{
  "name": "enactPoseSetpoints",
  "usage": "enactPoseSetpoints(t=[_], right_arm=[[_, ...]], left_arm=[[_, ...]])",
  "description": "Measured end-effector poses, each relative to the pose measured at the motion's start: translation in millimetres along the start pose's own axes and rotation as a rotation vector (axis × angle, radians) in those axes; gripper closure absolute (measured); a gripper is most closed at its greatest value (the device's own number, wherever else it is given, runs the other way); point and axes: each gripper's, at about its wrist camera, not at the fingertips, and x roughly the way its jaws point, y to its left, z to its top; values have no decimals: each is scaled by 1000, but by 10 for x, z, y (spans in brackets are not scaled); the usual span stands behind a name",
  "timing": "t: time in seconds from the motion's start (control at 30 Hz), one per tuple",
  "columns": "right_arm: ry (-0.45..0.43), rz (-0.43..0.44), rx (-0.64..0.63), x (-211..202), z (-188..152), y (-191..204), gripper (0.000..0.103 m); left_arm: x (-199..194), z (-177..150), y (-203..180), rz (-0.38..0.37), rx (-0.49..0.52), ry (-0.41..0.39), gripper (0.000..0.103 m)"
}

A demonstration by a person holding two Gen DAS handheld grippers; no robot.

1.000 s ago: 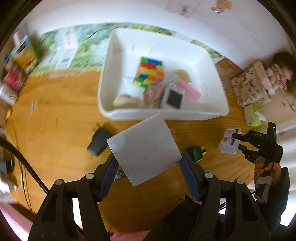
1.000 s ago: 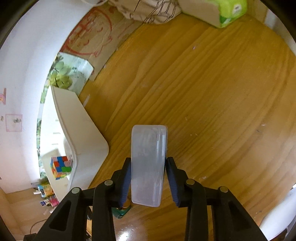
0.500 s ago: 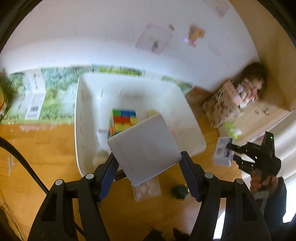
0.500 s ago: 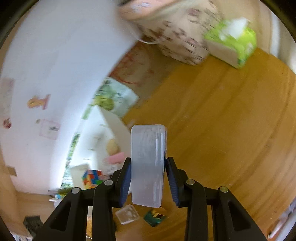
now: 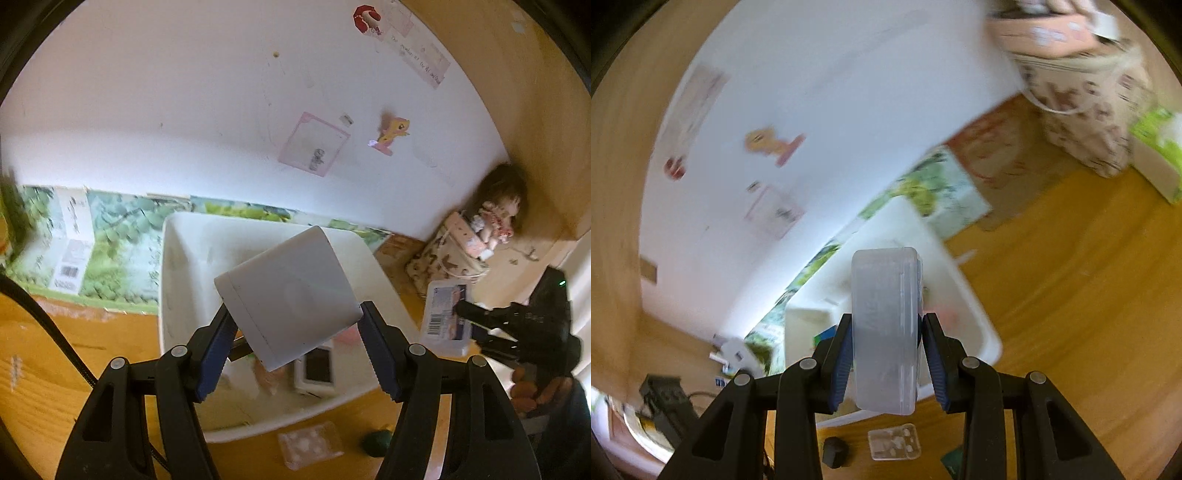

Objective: Organize rigid objects
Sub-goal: 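Carry the white pad and clear case with both tools over the basket, then open both tools to drop the white pad and clear case into the basket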

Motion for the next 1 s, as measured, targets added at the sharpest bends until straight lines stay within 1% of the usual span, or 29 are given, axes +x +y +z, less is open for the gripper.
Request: enactPoseSetpoints(t=[0.17,0.27,0.47,0.53,0.6,0.63,0.67,0.7,0.73,0.8,0.9,0.97,1.0], right_arm=[[6,46,-90,185,-55,198,66],[14,62,-131,282,-86,281,66],[36,59,-180,441,-127,366,66],[41,54,-191,482,-127,378,66],[45,49,-197,520,-118,377,63],[48,45,-199,534,-117,377,63],[49,43,-201,548,-116,377,63],[45,44,-203,546,-115,379,62],[34,42,-207,532,-113,385,60],[13,40,-216,494,-114,403,48],[-25,44,-228,404,-123,428,39],[-44,52,-228,340,-131,438,35],[-53,56,-227,298,-139,443,35]], left_arm=[[121,-30,32,42,29,-16,33],[200,-39,46,60,39,-5,33],[364,-59,67,84,39,37,32],[406,-70,89,83,25,48,32],[429,-76,96,83,13,57,32],[425,-77,100,89,8,51,31],[413,-71,98,88,9,42,25],[387,-62,82,84,15,29,22],[365,-49,57,85,26,23,19],[352,-33,17,78,43,33,19],[298,-18,-34,80,49,29,18],[240,-6,-72,80,51,20,18],[194,-1,-98,78,52,11,18]])
